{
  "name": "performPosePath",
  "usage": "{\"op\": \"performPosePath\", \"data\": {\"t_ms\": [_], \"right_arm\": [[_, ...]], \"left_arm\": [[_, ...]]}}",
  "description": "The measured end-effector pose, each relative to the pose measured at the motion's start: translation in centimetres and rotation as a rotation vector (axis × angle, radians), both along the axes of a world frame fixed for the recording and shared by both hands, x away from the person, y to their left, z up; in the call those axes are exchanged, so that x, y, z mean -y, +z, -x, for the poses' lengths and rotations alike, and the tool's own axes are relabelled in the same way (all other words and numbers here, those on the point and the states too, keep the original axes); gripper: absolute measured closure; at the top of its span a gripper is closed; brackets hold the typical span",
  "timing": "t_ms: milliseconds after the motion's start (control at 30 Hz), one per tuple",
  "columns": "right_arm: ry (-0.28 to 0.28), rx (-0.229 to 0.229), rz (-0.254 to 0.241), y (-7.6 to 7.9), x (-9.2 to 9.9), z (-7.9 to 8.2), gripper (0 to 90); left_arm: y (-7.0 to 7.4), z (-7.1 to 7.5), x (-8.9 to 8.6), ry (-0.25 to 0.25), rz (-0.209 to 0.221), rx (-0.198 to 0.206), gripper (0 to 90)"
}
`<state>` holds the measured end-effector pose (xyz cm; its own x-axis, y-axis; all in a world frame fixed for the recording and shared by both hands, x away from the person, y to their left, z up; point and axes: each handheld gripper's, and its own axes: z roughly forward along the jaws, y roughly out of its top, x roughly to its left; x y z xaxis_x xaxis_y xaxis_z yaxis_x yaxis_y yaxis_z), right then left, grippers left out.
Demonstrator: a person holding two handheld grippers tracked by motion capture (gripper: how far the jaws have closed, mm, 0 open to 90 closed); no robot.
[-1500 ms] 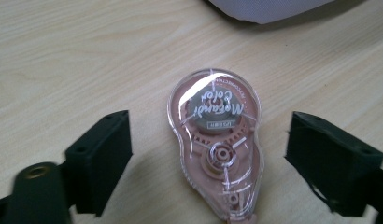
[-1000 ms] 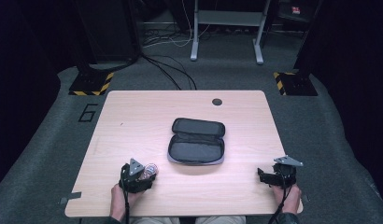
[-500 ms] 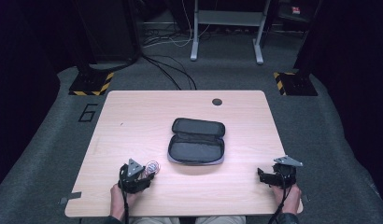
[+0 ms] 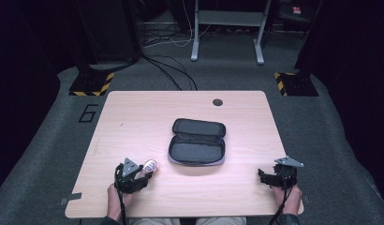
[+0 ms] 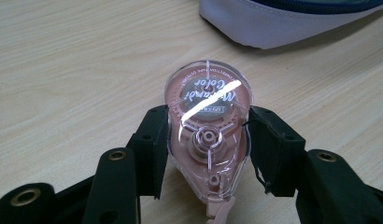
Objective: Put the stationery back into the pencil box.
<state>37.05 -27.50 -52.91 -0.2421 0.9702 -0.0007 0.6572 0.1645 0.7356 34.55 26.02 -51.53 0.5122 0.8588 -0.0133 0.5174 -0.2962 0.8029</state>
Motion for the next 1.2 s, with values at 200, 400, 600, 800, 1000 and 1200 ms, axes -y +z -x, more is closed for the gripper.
{"op": "performPosePath", "data": {"t_ms": [200, 400, 600, 800, 1000, 1200], "right_arm": [[0.002, 0.001, -0.003, 0.0, 0.0, 0.0, 8.0], [0.002, 0.001, -0.003, 0.0, 0.0, 0.0, 8.0], [0.001, -0.001, -0.005, 0.0, 0.0, 0.0, 8.0], [0.001, -0.001, -0.006, 0.0, 0.0, 0.0, 8.0], [0.002, -0.001, -0.005, 0.0, 0.0, 0.0, 8.0], [0.009, 0.002, -0.004, -0.1, 0.1, -0.1, 7.6]], "left_arm": [[0.8, 0.0, 0.0, -0.030, 0.003, 0.001, 50.3], [1.7, -0.2, 0.1, -0.046, -0.003, 0.007, 50.3], [2.8, -0.5, 0.4, -0.057, -0.010, 0.025, 50.2], [4.2, -1.1, 0.8, -0.072, -0.012, 0.044, 50.2], [4.8, -1.9, 1.7, -0.099, -0.028, 0.047, 50.2], [5.5, -2.9, 2.5, -0.126, -0.043, 0.053, 50.2]]}}
